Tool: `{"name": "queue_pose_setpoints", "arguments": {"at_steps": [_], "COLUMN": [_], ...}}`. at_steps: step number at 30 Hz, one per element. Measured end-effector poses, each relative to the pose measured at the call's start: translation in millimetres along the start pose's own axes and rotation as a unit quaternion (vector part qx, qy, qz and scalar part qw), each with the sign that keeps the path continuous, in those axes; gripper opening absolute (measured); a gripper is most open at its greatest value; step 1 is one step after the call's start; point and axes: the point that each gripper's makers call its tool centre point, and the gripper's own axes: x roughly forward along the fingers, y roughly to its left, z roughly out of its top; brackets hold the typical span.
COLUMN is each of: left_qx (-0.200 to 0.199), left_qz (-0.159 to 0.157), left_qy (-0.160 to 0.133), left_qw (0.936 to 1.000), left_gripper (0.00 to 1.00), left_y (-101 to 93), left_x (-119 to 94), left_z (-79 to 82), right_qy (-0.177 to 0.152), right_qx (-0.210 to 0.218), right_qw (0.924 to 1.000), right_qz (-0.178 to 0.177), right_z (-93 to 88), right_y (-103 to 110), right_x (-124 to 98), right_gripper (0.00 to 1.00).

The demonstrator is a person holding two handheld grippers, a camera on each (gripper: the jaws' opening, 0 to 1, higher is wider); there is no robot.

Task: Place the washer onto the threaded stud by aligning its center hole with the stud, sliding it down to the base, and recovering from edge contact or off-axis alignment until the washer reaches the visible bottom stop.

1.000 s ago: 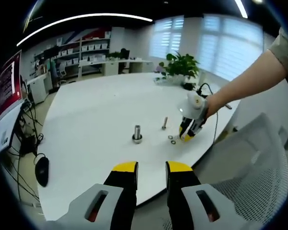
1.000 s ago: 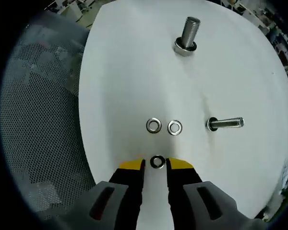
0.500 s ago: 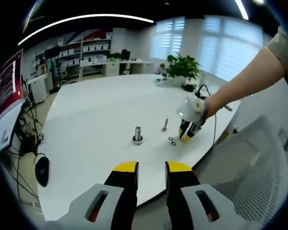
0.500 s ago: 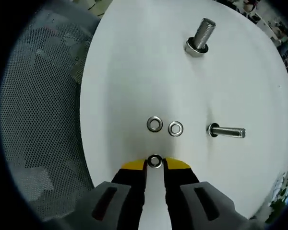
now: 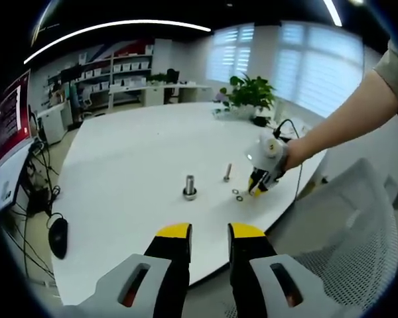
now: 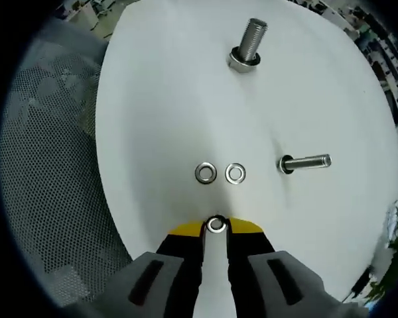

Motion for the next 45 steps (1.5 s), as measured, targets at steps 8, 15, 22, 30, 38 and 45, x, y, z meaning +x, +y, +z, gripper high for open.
{"name": "queue_pose_setpoints", "arguments": {"at_steps": [8,15,22,30,38,45], "left_qx": [0.0,-0.002,-0.001,-0.001,-0.001,-0.001], "left_qz": [-0.001,0.003,0.005,0.005,0.004,0.003], "left_qy": [-0.001,-0.006,-0.008,-0.009,-0.011,-0.012], "left_qw": [1.0,1.0,1.0,1.0,0.9999,0.9999], "left_gripper": [0.19,0.19,0.19,0.19,0.19,0.19], "left_y": [-0.5,1.7,1.9,1.6,1.2,0.9], "left_x": [-0.2,-1.0,-1.2,-1.3,-1.5,-1.8], "left_z": [0.7,2.5,2.9,3.1,4.1,4.6], "right_qy": [-0.042,-0.046,-0.035,-0.066,-0.089,-0.128], "right_qx": [0.041,0.042,0.058,0.063,0.079,0.098], "right_qw": [0.9982,0.998,0.9977,0.9955,0.9923,0.9857], "right_qz": [-0.016,-0.007,-0.008,-0.023,-0.034,-0.05], "right_z": [-1.8,-1.0,1.7,22.4,32.1,47.9], "right_y": [-0.6,-2.4,-11.1,-34.0,-54.5,-72.0], "right_x": [-2.1,-1.3,-5.7,-27.9,-45.4,-61.3], "right_gripper": [0.15,0.15,0.14,0.14,0.14,0.14]}}
